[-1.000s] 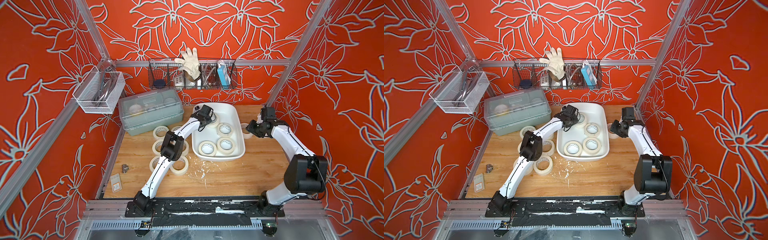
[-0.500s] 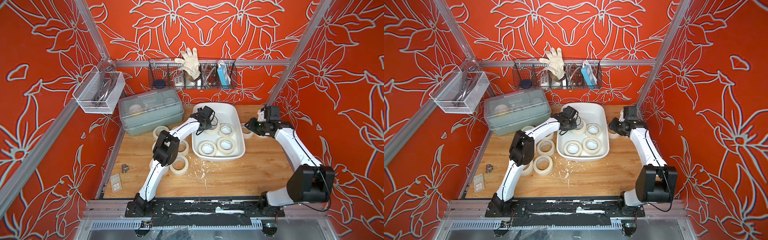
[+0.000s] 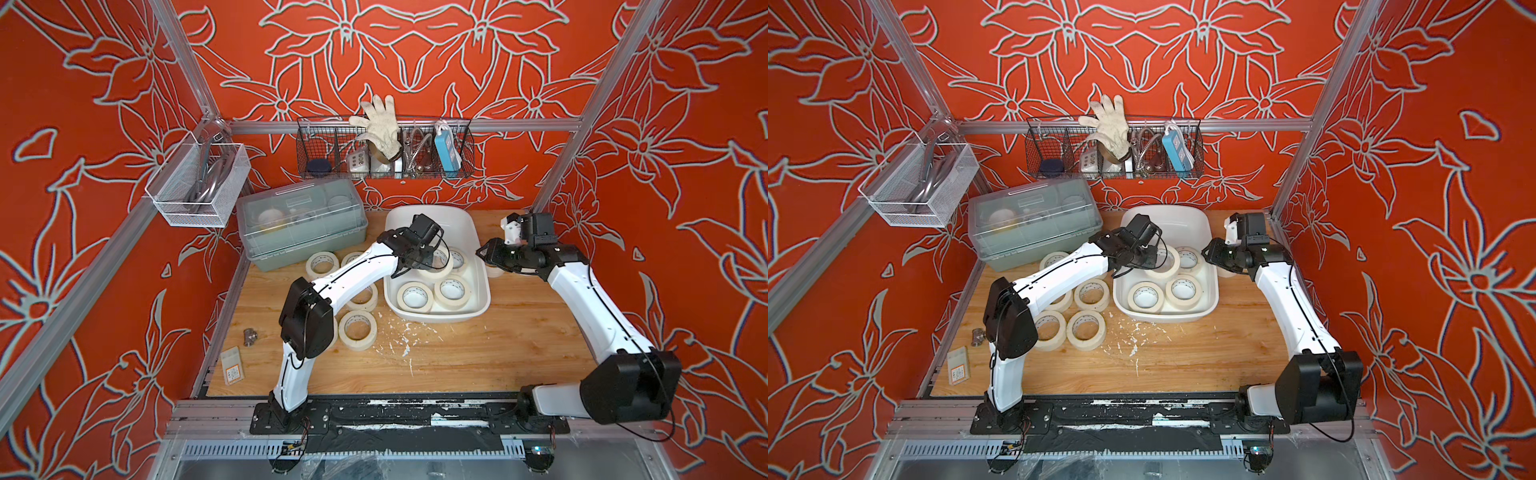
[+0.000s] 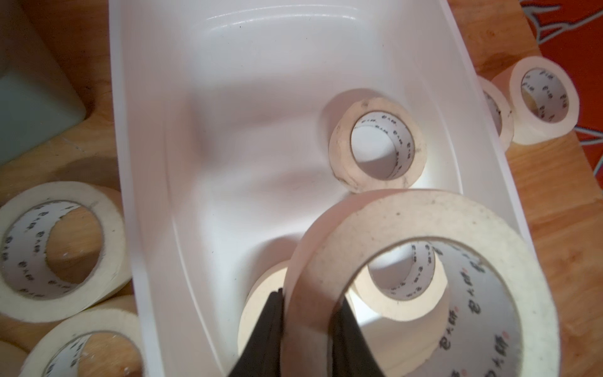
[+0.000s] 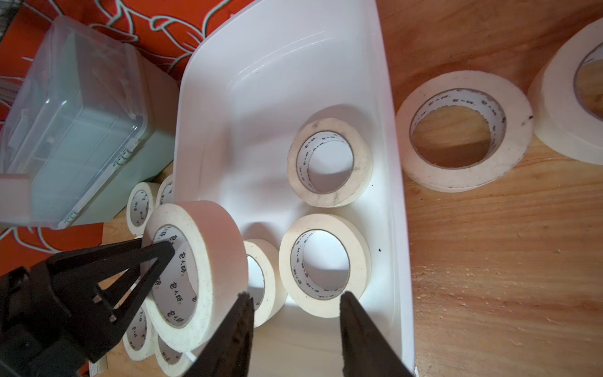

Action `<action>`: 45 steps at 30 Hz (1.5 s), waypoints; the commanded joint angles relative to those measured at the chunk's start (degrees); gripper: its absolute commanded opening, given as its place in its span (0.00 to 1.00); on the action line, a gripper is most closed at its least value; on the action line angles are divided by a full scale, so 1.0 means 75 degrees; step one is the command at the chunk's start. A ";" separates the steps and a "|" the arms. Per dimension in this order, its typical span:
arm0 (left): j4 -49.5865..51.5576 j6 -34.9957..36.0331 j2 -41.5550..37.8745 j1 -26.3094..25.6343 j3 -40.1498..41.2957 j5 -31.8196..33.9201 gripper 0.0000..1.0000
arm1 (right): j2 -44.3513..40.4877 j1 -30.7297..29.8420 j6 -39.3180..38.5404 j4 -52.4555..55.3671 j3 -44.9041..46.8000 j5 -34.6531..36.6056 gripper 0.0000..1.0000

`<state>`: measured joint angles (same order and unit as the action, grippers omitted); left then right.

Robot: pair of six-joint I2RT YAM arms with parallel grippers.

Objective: Take out the art tape in the storage box
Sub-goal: Pick up the art tape from the storage box.

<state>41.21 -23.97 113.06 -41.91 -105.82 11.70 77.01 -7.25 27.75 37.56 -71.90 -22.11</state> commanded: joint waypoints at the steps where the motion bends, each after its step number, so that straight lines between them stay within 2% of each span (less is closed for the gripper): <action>1: 0.0174 0.0618 -0.0632 -0.0226 0.0236 0.0578 0.00 | -0.0381 -0.0371 -0.0231 0.0297 0.0069 0.0044 0.47; 11: -0.0054 0.0821 -0.1541 -0.0628 0.1137 0.0841 0.00 | -0.0731 -0.1435 -0.0169 0.0333 0.0409 0.0400 0.54; 21: -0.0081 0.0715 -0.1794 -0.0763 0.1255 0.0830 0.00 | -0.0532 -0.2606 -0.0095 0.0289 0.0452 0.1194 0.60; 30: -0.0084 0.0666 -0.1849 -0.0833 0.1185 0.0678 0.00 | -0.0123 -0.2875 -0.0248 0.0426 0.0238 0.1963 0.65; 35: -0.0071 0.0644 -0.1855 -0.0834 0.1195 0.0654 0.00 | 0.0111 -0.2957 -0.0266 0.0418 0.0154 0.2120 0.65; 39: -0.0069 0.0637 -0.1835 -0.0835 0.1210 0.0678 0.00 | 0.0207 -0.2974 -0.0207 0.0407 0.0110 0.2186 0.60; 42: -0.0014 0.0608 -0.1779 -0.0835 0.1165 0.0654 0.00 | 0.0265 -0.2979 -0.0196 0.0405 0.0072 0.2181 0.45; 45: -0.0021 0.0582 -0.1765 -0.0834 0.1171 0.0585 0.00 | 0.0290 -0.2978 -0.0219 0.0410 0.0024 0.2176 0.25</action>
<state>41.69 -19.25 101.84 -48.05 -95.94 16.36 78.39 -29.98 26.37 39.11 -70.43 -8.08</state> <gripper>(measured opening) 0.218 0.277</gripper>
